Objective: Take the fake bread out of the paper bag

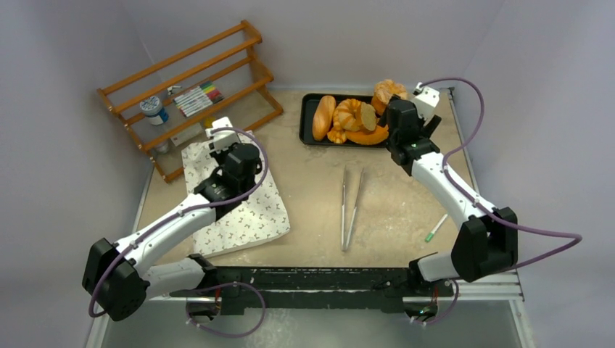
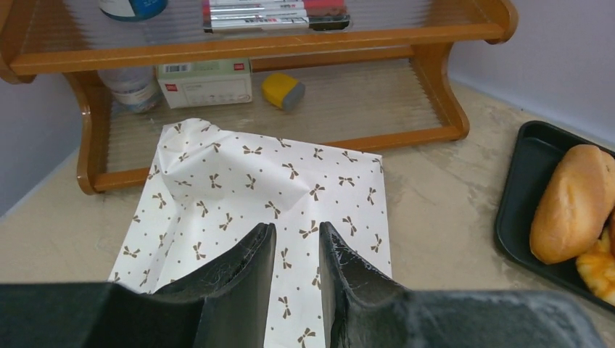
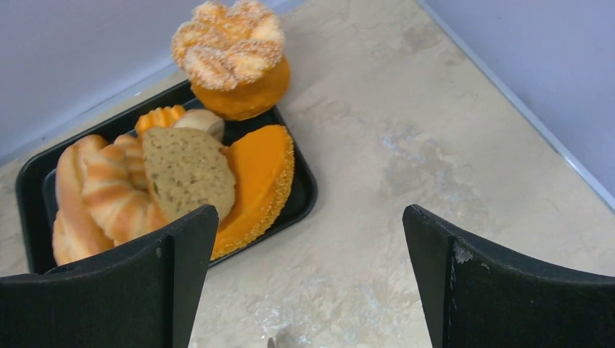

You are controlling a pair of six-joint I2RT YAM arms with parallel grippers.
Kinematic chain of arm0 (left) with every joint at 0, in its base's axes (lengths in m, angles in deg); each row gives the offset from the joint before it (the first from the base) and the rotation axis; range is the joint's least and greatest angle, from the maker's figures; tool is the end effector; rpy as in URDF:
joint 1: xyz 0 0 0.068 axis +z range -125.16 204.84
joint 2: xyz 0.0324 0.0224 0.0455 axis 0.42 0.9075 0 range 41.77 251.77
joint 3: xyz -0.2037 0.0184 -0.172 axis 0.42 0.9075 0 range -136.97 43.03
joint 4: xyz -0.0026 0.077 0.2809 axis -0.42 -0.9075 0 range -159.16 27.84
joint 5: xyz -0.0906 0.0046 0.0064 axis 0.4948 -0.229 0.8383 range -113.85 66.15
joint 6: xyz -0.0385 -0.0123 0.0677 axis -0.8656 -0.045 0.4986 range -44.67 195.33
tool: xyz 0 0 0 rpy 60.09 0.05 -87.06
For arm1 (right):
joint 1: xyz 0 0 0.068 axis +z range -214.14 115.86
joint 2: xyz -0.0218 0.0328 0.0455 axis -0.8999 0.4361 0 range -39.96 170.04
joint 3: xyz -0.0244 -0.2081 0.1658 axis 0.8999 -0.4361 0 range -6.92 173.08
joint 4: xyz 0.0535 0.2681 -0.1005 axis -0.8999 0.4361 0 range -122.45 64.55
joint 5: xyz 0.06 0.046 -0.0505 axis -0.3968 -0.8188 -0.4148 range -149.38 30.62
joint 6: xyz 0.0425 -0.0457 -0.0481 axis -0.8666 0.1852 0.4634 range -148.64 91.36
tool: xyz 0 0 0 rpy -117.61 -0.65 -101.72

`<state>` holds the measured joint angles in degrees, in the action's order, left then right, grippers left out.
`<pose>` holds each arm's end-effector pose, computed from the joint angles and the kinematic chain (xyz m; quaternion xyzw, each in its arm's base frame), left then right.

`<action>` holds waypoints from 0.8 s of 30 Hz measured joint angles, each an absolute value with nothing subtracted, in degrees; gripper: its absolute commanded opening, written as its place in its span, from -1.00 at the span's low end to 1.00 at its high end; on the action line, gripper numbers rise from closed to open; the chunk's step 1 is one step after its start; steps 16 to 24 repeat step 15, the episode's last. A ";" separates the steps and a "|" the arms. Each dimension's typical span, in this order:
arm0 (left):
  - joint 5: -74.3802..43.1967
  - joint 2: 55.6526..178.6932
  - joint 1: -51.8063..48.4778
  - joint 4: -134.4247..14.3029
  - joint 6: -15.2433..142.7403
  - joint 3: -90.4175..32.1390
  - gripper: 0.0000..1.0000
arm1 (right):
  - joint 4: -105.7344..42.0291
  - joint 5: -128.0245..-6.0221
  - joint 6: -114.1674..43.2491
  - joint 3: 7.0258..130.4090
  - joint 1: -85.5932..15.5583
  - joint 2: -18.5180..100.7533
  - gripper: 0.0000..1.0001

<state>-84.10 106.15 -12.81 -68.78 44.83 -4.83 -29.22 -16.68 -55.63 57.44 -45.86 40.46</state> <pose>0.2651 -0.1303 0.2829 -0.2309 0.7377 0.0800 0.6294 0.3715 0.0744 0.3084 0.2677 0.7414 -0.0667 0.6117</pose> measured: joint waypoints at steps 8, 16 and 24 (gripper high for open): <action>-87.47 106.28 -12.81 -60.80 50.12 -2.42 -0.41 | -23.63 -10.89 -60.04 58.53 -45.90 42.34 1.00; -88.80 106.52 -12.81 -58.22 52.21 -1.11 -0.40 | -24.07 -9.23 -60.04 54.91 -45.90 40.83 1.00; -88.80 106.52 -12.81 -58.22 52.21 -1.11 -0.40 | -24.07 -9.23 -60.04 54.91 -45.90 40.83 1.00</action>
